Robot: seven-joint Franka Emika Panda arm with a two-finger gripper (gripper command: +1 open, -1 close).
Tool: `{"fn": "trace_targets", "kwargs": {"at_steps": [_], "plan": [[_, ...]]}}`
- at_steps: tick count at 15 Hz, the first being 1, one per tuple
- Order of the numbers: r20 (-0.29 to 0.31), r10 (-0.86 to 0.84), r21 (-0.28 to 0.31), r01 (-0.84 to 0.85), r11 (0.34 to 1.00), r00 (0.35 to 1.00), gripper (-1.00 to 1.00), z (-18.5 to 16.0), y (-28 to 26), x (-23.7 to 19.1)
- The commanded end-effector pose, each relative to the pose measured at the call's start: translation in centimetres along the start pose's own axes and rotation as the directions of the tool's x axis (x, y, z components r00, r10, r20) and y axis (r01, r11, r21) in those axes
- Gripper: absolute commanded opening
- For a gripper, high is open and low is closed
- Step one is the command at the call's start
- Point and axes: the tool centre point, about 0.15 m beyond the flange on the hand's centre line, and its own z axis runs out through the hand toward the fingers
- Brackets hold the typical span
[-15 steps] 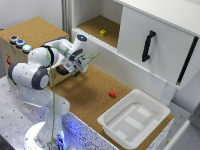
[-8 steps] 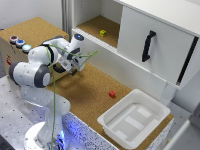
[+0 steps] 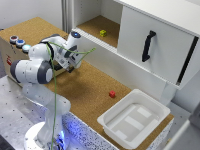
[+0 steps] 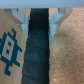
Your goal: Grasp the drawer handle and close it
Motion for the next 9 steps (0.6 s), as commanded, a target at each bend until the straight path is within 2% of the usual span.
{"fn": "trace_targets", "kwargs": {"at_steps": [1, 8, 9], "plan": [[0.034, -0.016, -0.01, 0.017, 1.0, 0.999, -1.0, 4.0, -4.8, 1.1], [0.01, -0.02, 0.002, 0.02, 1.0, 1.0, -1.0, 4.9, -8.5, 0.9], [-0.007, -0.019, -0.007, 0.019, 1.0, 1.0, 1.0, 4.5, -8.8, 0.8]]}}
